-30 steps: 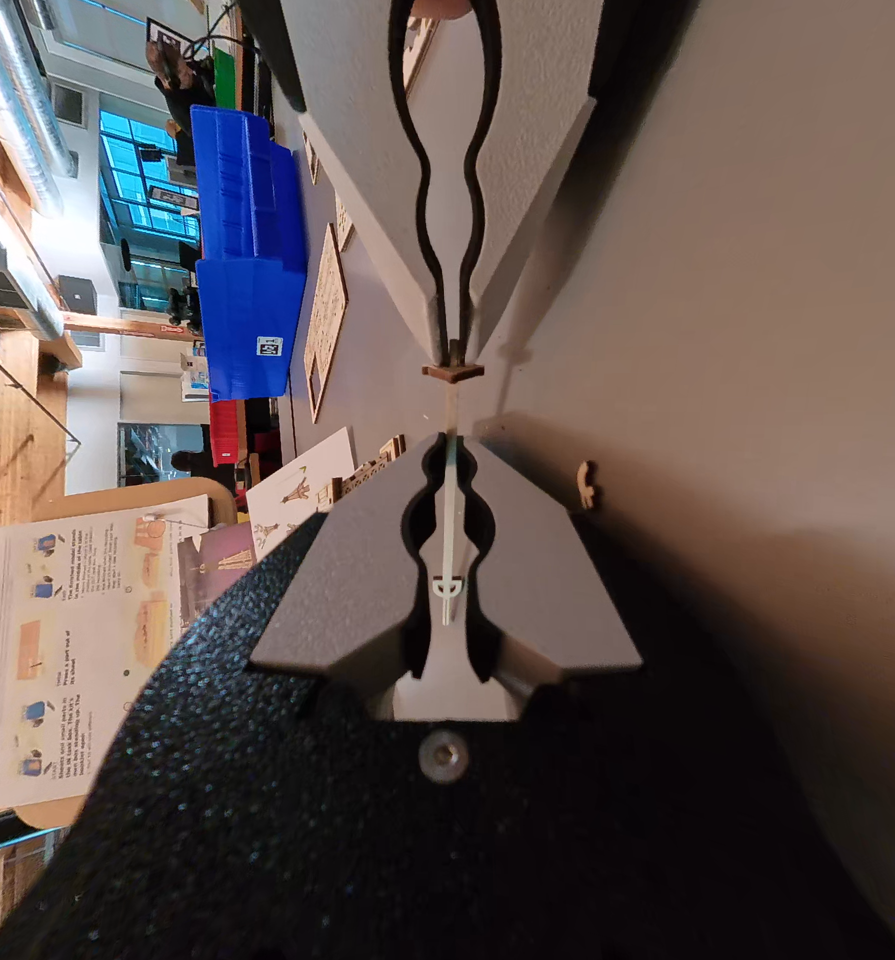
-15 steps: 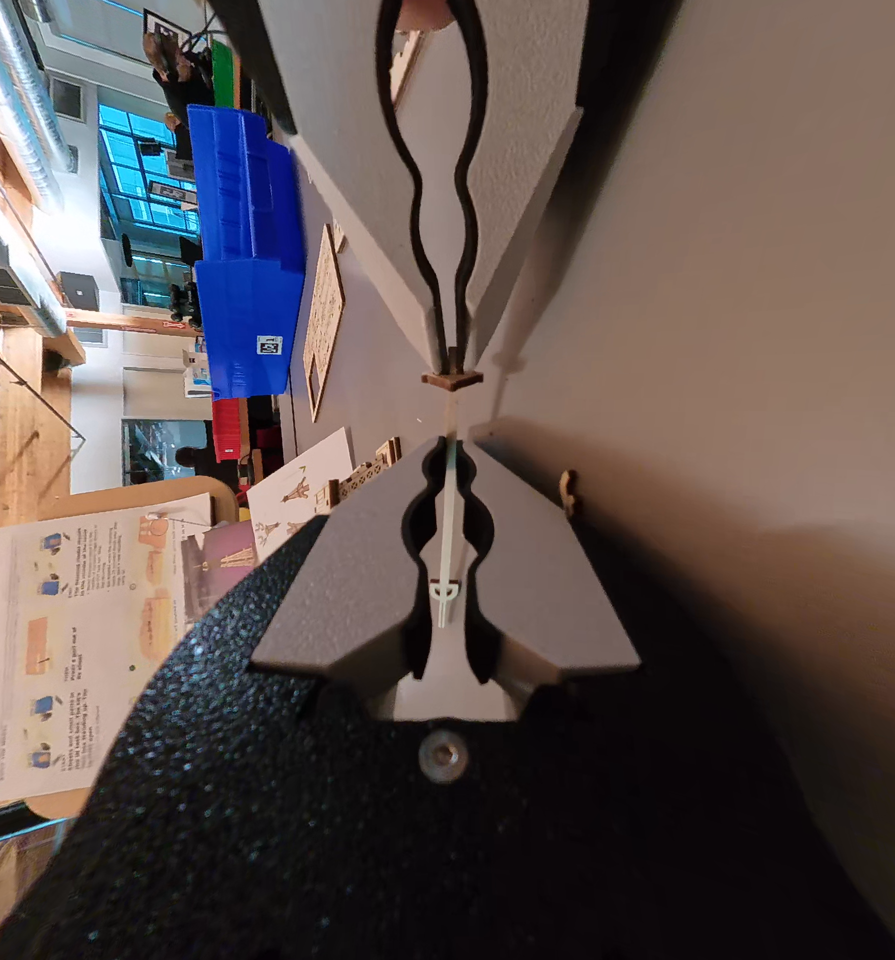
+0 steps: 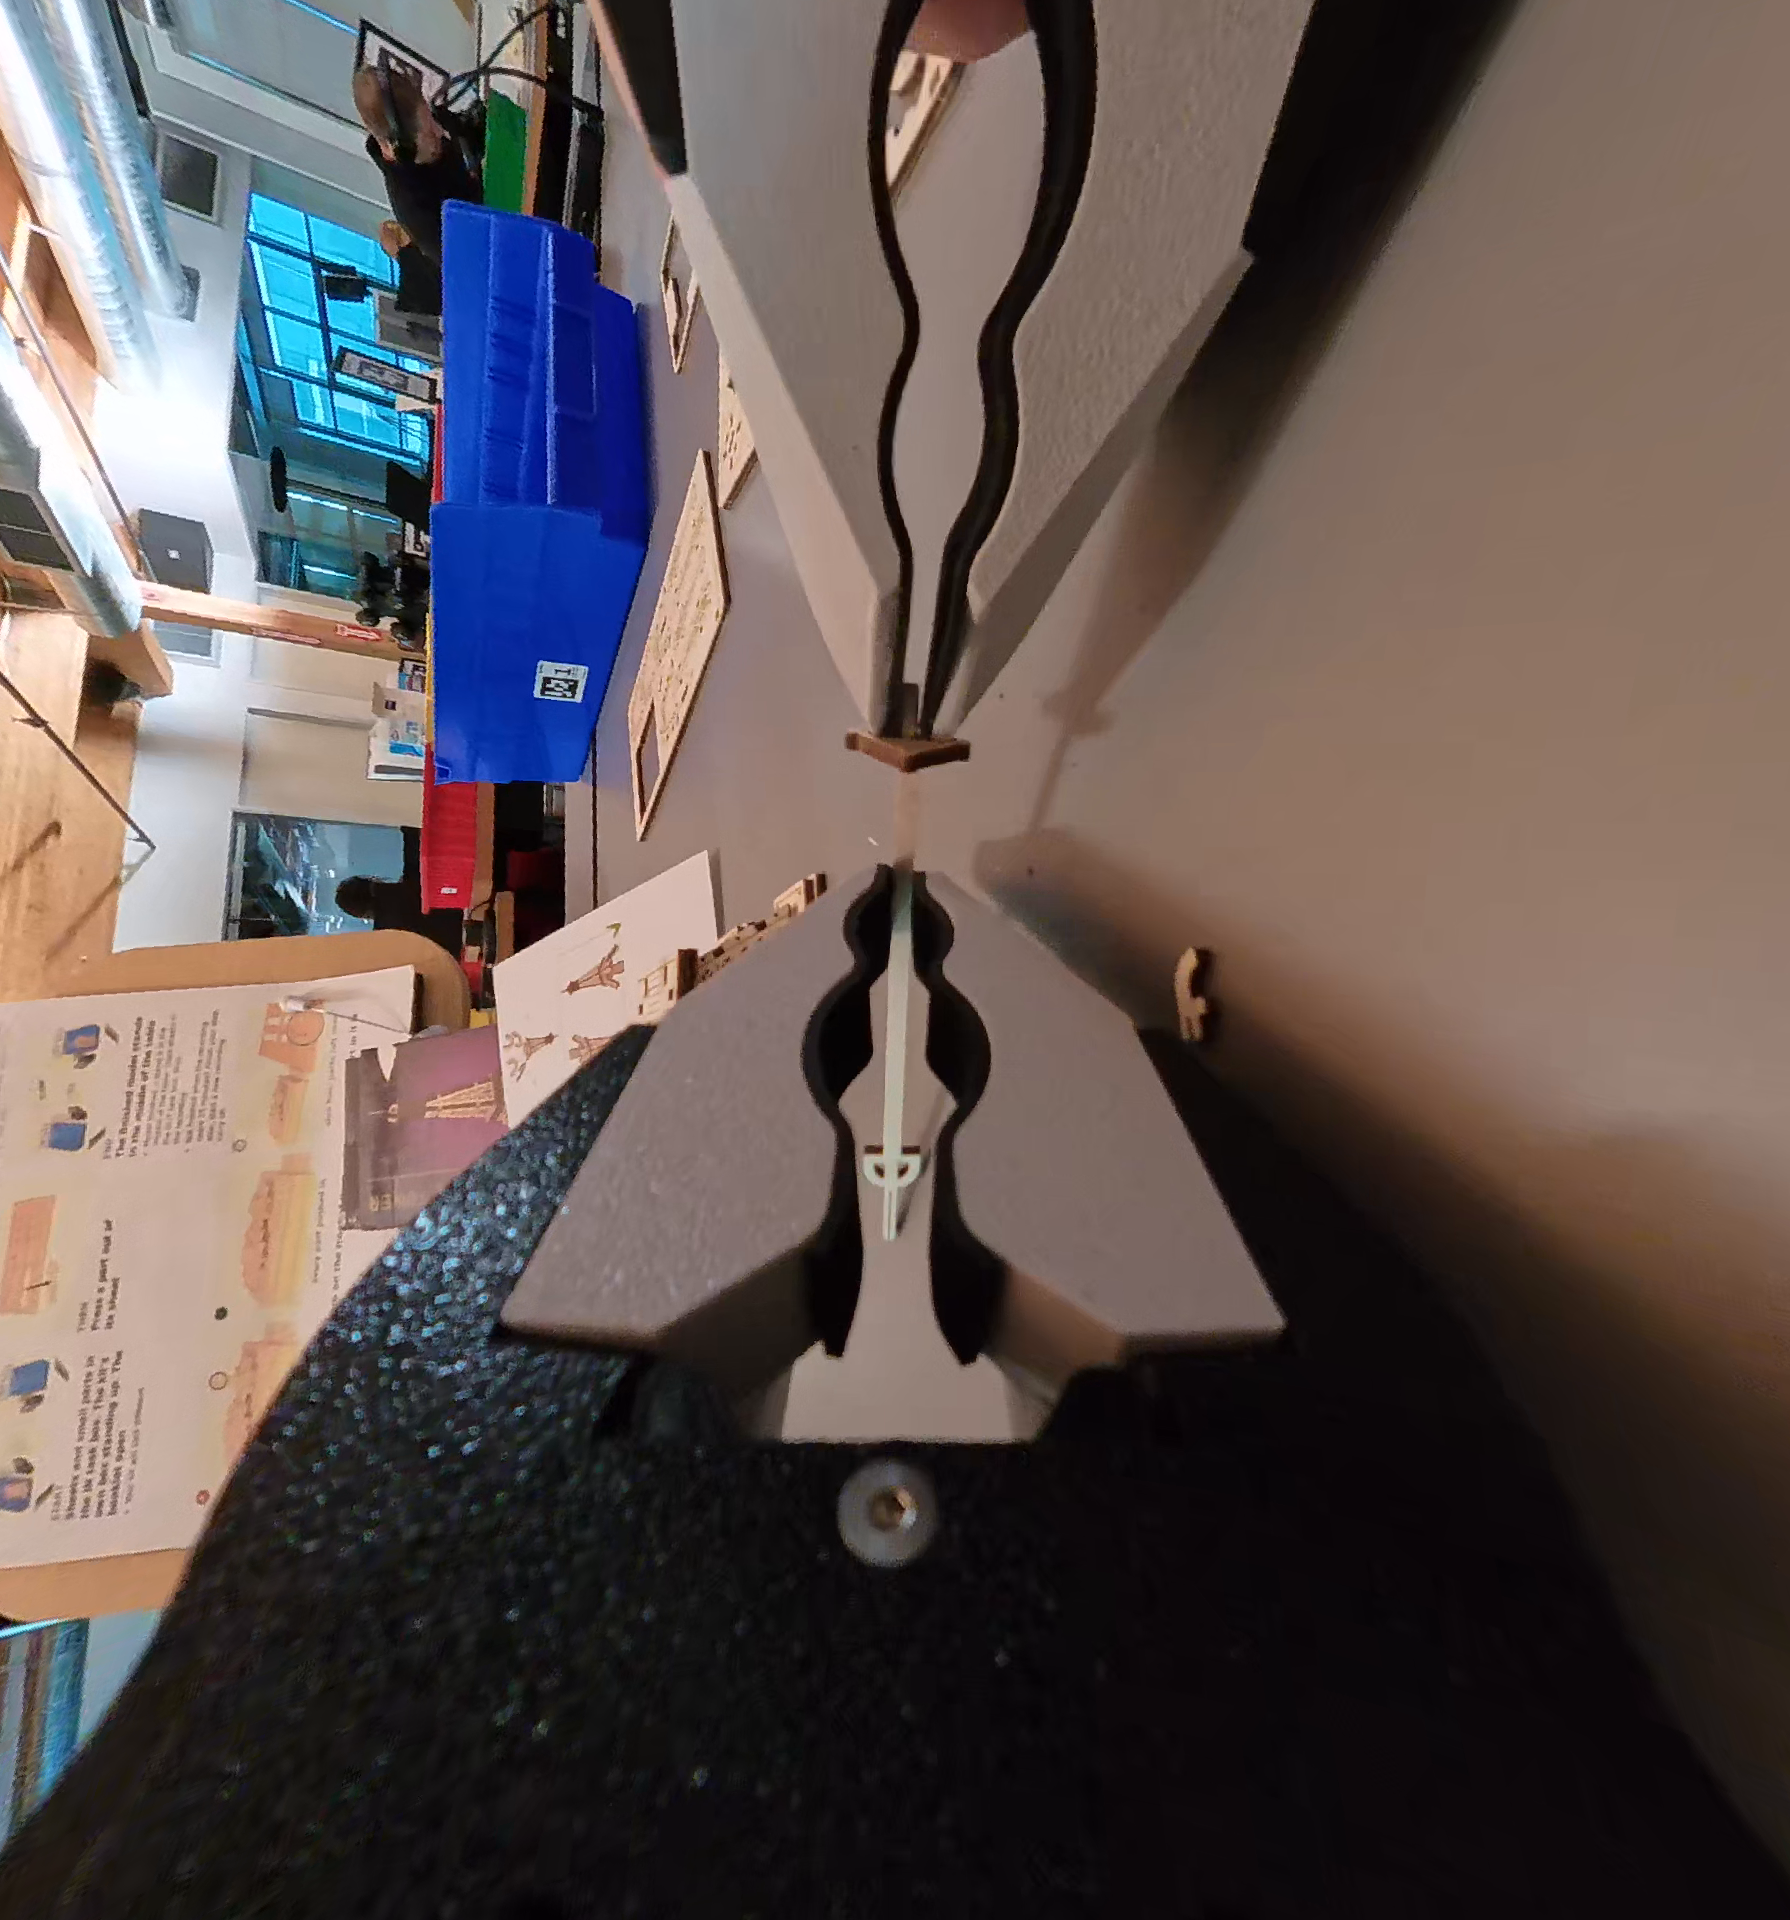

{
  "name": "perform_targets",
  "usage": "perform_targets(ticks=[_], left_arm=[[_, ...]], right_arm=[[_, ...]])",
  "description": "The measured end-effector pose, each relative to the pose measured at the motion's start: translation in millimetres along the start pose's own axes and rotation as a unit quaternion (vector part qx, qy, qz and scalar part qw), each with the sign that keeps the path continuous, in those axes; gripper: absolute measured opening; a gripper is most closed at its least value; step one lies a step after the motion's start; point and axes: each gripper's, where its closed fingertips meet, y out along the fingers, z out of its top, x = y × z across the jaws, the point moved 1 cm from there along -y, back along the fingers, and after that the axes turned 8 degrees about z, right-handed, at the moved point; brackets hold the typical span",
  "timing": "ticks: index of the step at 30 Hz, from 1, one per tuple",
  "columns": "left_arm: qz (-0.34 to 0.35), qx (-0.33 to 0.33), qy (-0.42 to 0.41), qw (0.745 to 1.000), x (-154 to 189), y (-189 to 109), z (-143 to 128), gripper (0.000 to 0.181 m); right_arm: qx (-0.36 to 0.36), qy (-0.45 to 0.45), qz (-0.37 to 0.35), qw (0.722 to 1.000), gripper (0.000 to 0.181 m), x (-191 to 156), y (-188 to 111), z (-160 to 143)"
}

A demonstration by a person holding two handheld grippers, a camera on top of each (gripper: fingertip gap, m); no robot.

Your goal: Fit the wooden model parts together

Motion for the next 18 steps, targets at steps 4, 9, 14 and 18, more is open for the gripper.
perform_targets(ticks=[4, 9, 14, 18], left_arm=[[0.009, 0.000, 0.003, 1.000, -3.1, -0.9, 0.5, 0.000], [0.016, 0.001, 0.010, 1.000, -4.7, -2.5, 1.0, 0.000], [0.005, 0.003, 0.012, 1.000, -0.7, -2.7, 0.5, 0.000], [0.002, 0.010, 0.008, 1.000, 0.7, -4.5, 3.2, 0.000]], right_arm=[[0.007, 0.002, -0.007, 1.000, 0.004, 1.4, -1.2, 2.3], [0.010, 0.000, -0.009, 1.000, 0.006, 1.1, -1.5, 4.1], [0.011, 0.003, 0.003, 1.000, 0.006, -2.4, -0.5, 3.8], [0.027, 0.007, 0.011, 1.000, 0.006, -3.9, -2.2, 7.3]])
